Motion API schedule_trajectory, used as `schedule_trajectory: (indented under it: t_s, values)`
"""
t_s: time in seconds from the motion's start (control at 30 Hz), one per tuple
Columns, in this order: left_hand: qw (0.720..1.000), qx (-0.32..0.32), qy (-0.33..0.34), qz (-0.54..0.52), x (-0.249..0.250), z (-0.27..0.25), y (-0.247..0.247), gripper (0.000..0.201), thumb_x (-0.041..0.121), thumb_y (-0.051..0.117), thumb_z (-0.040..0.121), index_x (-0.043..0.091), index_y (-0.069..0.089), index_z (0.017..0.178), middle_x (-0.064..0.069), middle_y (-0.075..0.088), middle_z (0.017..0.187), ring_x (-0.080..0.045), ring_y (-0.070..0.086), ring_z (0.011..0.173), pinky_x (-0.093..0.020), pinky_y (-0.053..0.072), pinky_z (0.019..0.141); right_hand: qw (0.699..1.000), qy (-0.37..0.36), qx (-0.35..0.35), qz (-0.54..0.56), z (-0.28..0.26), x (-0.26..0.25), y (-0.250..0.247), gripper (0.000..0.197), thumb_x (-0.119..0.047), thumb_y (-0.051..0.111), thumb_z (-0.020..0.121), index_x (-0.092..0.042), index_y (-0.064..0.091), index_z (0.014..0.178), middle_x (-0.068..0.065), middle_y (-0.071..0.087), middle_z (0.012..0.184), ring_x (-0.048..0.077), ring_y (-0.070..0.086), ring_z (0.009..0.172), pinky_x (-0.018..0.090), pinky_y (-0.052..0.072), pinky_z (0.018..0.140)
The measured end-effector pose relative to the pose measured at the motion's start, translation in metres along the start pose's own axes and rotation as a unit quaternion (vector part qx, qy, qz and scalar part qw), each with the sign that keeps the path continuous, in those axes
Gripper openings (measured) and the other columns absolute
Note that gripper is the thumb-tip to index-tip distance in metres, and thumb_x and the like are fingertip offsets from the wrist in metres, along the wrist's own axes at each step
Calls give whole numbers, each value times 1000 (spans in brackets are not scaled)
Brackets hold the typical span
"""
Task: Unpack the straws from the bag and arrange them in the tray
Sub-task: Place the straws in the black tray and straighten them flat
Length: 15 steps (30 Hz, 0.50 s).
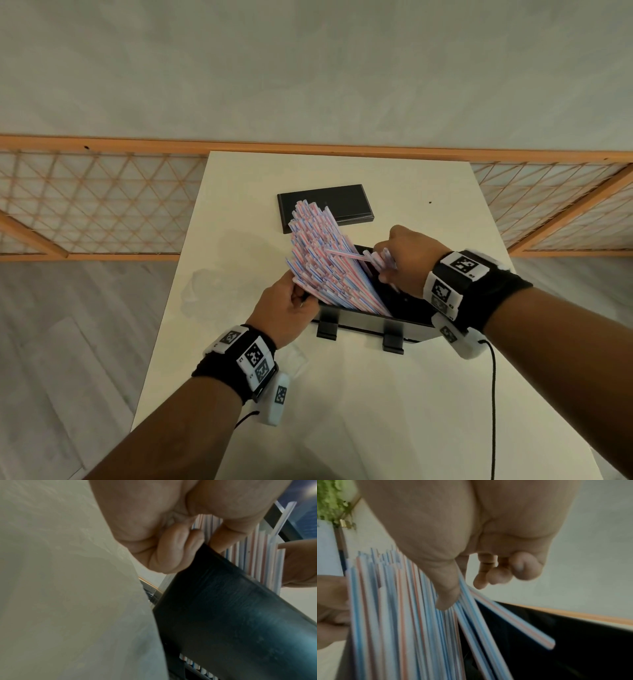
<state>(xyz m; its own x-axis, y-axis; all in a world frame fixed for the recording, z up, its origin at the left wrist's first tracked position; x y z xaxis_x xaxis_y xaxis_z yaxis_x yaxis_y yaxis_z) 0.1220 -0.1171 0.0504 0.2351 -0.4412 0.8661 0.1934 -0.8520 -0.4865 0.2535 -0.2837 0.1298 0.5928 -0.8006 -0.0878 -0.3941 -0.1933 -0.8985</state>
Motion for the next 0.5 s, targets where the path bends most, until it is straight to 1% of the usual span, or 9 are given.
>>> schedule_trajectory:
  t_s: [0.07,0.13,0.2,0.23,0.27,0.33,0.37,0.43,0.5]
  values:
    - [1000,1,-1,9,-1,0,0,13,14,62,91,9,51,86,6,41,63,-7,39,57,-13,37,59,1000,-1,4,16,-1,1,-5,14,-29,65,91,-18,63,98,0,44,86,26,53,87,28,35,72]
    - [1000,2,-3,10,0,0,-1,13,14,62,91,11,51,86,6,42,62,-7,40,57,-12,38,58,999,-1,18,46,0,2,-10,10,-26,66,90,-17,61,90,-4,46,77,24,54,84,27,35,71]
    - [1000,2,-5,8,0,0,0,12,14,62,91,11,52,87,7,43,62,-5,41,57,-11,38,59,996,-12,36,77,0,1,-11,7,-24,65,90,-23,60,87,-4,54,81,23,57,85,26,37,72]
    - [1000,3,-6,6,0,0,-1,11,14,62,91,12,53,87,8,43,62,-5,42,57,-10,39,59,995,-17,46,92,1,1,-10,7,-25,65,90,-26,59,88,-3,57,86,23,59,86,27,39,73]
    - [1000,3,-8,5,0,-1,-1,11,14,62,92,12,53,88,8,43,62,-4,42,57,-10,39,60,992,-19,54,109,0,1,-10,11,-25,67,88,-28,59,95,-3,58,90,22,59,87,28,41,75]
    - [1000,1,-9,2,0,-1,0,10,14,62,92,13,53,88,9,43,63,-4,43,57,-10,39,61,987,-2,62,148,-2,5,-7,34,-21,73,84,-28,56,112,-4,59,97,18,59,86,29,47,81]
    - [1000,1,-9,1,0,-2,0,10,14,62,92,13,53,88,8,44,63,-4,43,58,-10,39,61,984,12,71,163,-4,9,-6,39,-19,74,82,-27,53,115,-5,60,98,17,60,85,29,48,81]
    - [1000,0,-9,-1,0,-2,0,12,14,62,92,16,52,86,8,44,62,-4,43,57,-10,39,60,979,31,95,175,-12,20,-3,30,-13,68,81,-22,54,105,-5,62,92,17,60,81,28,49,74]
    - [1000,-1,-12,-3,0,-2,0,16,14,62,92,18,49,83,9,42,61,-4,42,56,-10,38,59,982,49,81,161,-23,31,6,13,-13,65,77,-20,57,86,-5,63,81,19,60,76,27,47,67]
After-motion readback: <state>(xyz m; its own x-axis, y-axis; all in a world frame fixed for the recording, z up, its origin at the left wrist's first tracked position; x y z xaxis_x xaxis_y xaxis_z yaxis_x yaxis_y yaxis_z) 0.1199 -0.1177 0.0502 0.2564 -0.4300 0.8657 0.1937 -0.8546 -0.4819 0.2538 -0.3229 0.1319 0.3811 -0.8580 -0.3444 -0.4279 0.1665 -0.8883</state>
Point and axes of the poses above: each hand's wrist, its own z-axis towards the middle knuckle, its own y-axis out of the palm, x = y × z, the point moved 5 cm from there along z, towards the middle knuckle
